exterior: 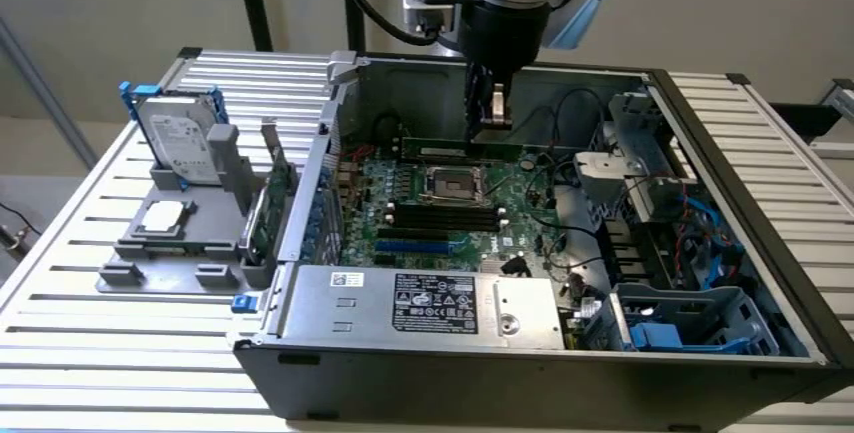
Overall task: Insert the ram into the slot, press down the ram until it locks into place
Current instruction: 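Insert the ram into the slot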
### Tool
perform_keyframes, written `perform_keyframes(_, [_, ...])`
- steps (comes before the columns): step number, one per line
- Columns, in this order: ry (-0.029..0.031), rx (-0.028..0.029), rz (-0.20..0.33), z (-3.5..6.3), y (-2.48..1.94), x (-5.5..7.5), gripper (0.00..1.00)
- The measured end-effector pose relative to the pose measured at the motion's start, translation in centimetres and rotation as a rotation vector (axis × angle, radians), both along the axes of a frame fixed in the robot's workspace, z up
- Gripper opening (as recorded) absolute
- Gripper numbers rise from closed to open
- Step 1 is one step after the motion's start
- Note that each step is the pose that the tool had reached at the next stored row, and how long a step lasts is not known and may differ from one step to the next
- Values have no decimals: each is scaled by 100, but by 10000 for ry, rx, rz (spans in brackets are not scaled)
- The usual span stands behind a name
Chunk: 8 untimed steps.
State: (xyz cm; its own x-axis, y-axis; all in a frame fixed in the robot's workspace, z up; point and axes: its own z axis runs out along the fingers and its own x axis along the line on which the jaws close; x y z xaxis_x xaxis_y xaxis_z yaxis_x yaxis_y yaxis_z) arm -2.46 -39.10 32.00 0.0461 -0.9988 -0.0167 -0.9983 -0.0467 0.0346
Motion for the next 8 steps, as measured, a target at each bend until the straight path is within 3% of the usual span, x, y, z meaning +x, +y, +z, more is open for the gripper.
perform_keyframes(8, [-1,2,19,-149,0,-6,14])
